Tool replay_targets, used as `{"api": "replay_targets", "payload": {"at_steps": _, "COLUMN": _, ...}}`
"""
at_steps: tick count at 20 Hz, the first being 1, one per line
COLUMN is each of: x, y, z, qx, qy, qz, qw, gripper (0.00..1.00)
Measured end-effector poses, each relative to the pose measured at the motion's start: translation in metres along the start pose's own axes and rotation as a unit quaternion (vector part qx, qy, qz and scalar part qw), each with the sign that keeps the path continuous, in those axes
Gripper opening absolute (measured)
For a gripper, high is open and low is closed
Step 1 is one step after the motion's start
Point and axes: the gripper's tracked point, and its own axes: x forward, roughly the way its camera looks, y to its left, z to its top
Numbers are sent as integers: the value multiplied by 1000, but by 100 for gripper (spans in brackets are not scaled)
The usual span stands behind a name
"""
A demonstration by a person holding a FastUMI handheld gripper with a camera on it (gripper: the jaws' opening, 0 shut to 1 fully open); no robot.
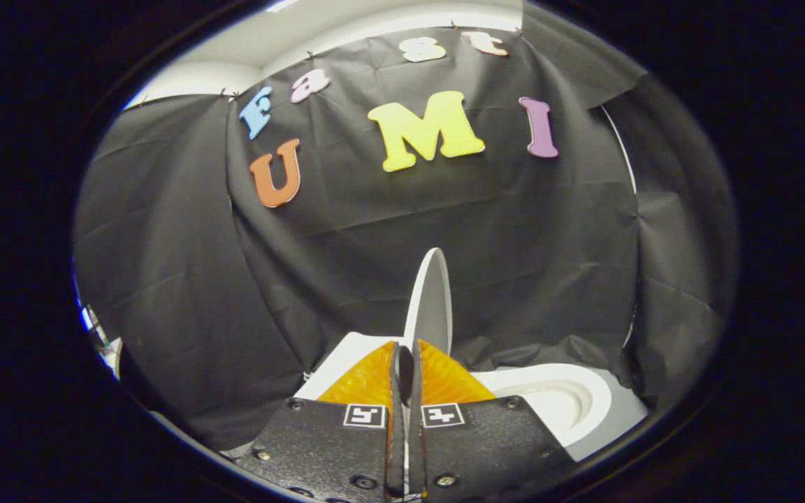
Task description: Open the toilet lid.
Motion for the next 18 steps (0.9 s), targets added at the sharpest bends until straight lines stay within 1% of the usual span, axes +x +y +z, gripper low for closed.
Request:
{"api": "replay_targets", "payload": {"at_steps": 6, "x": 7, "y": 31, "z": -4, "qx": -17, "qy": 4, "qz": 11, "qw": 1000, "gripper": 6}}
{"api": "replay_targets", "payload": {"at_steps": 12, "x": 15, "y": 53, "z": -8, "qx": -42, "qy": 5, "qz": 11, "qw": 999, "gripper": 6}}
{"api": "replay_targets", "payload": {"at_steps": 16, "x": 20, "y": 76, "z": -14, "qx": -83, "qy": 4, "qz": 10, "qw": 996, "gripper": 7}}
{"api": "replay_targets", "payload": {"at_steps": 18, "x": 21, "y": 86, "z": -18, "qx": -114, "qy": -2, "qz": 13, "qw": 993, "gripper": 10}}
